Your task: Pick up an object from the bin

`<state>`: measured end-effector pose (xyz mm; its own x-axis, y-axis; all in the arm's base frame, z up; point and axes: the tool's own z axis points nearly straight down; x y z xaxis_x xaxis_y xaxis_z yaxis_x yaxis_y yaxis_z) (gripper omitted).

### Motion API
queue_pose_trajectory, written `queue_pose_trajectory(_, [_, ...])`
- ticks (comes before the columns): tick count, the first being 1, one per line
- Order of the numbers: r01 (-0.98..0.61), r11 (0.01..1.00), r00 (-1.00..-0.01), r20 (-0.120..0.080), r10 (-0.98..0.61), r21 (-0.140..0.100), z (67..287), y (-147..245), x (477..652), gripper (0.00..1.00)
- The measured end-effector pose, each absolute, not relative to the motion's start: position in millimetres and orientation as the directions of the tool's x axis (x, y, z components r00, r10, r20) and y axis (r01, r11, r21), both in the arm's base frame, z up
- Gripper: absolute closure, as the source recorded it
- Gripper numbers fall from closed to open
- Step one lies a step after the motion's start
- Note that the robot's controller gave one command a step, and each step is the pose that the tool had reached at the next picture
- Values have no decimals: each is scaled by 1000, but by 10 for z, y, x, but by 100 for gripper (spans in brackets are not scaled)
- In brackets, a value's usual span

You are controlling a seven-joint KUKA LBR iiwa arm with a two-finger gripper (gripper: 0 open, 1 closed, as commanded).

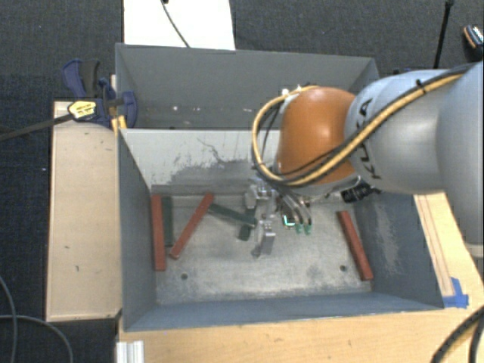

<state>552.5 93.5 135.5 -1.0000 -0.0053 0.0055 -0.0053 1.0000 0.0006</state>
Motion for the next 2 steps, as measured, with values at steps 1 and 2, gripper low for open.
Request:
queue_pose_trajectory(1, [67, 998, -998, 0, 67, 1, 666, 966, 5909, 0])
queue_pose_trajectory(2, [70, 998, -998, -3, 70, 2, 706, 969, 5918, 100])
